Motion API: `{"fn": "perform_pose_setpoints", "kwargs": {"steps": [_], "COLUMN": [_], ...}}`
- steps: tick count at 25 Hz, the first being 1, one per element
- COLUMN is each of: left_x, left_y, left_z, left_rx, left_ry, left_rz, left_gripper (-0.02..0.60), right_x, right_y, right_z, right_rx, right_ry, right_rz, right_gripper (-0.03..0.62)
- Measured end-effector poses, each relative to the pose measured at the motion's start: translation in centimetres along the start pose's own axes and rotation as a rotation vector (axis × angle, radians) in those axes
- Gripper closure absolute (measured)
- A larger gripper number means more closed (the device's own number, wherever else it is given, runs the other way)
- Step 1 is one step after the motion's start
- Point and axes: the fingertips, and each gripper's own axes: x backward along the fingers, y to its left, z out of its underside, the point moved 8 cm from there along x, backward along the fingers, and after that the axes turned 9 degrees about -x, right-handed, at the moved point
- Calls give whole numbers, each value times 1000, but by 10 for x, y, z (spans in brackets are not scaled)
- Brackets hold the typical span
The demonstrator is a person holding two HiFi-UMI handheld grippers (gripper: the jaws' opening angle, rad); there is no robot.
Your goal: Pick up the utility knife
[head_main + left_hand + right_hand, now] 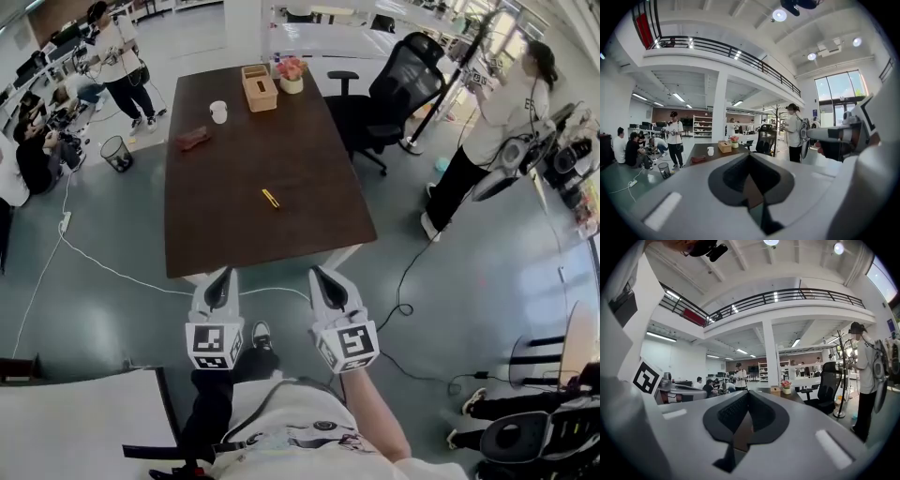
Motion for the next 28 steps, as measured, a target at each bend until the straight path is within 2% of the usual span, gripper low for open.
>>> {"fn": "perform_pose_setpoints", "kwargs": {"steps": [6,13,17,19,22,28], "left_x": [-70,-114,-140,-151,-164,-179], "left_y": [53,65,72,69,68,61], "left_z": [-4,9,13,20,36,82], "left_rx": [29,79,75,84,146,223], "left_ry": [27,93,110,137,194,361], "left_rz": [23,18,-32,-42,-46,-12], "left_gripper": [583,583,583,583,583,581], "right_x": [-85,-130,-158,-168,-186,-217], "right_y": [-17,-45,-64,-74,-86,-110], "right_z": [-9,7,16,20,31,72], "right_rx": [-23,-42,-52,-75,-124,-163], "right_ry": [48,172,225,253,310,477], "right_rz": [3,-21,-87,-121,-144,-121], "right_gripper": [592,592,592,592,592,592]}}
